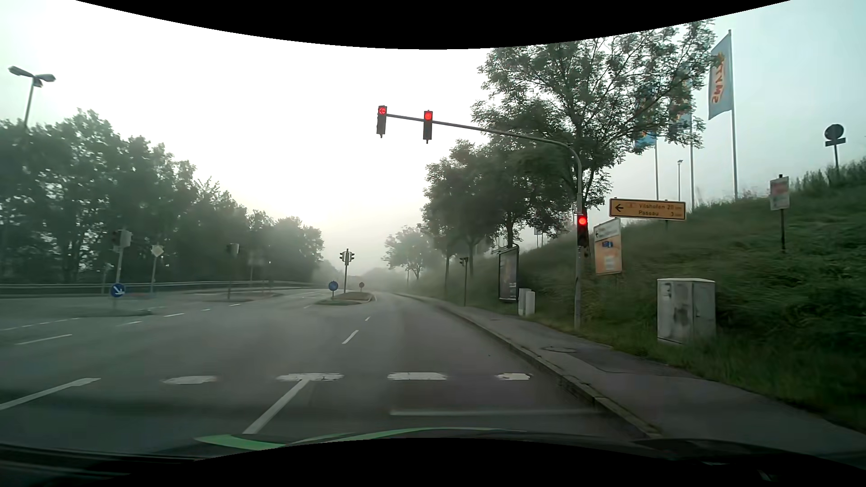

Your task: Follow the waypoints while adhering to traffic rules and regulations

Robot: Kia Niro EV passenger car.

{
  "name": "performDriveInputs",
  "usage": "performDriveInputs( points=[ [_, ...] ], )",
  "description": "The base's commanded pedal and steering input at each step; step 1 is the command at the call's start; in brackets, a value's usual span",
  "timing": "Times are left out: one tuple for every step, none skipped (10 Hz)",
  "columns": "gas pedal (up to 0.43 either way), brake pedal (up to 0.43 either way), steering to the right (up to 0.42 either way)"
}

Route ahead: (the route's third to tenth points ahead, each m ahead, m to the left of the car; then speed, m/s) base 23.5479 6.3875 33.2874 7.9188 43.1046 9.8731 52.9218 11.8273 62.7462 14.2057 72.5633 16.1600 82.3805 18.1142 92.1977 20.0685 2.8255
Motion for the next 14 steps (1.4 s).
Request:
performDriveInputs(
  points=[
    [0.0,0.232,-0.052],
    [0.0,0.232,-0.052],
    [0.0,0.238,-0.052],
    [0.0,0.238,-0.052],
    [0.0,0.238,-0.052],
    [0.0,0.238,-0.052],
    [0.0,0.238,-0.052],
    [0.0,0.238,-0.052],
    [0.0,0.244,-0.052],
    [0.0,0.238,-0.052],
    [0.0,0.238,-0.052],
    [0.0,0.238,-0.052],
    [0.0,0.244,-0.052],
    [0.0,0.244,-0.052]
  ],
)
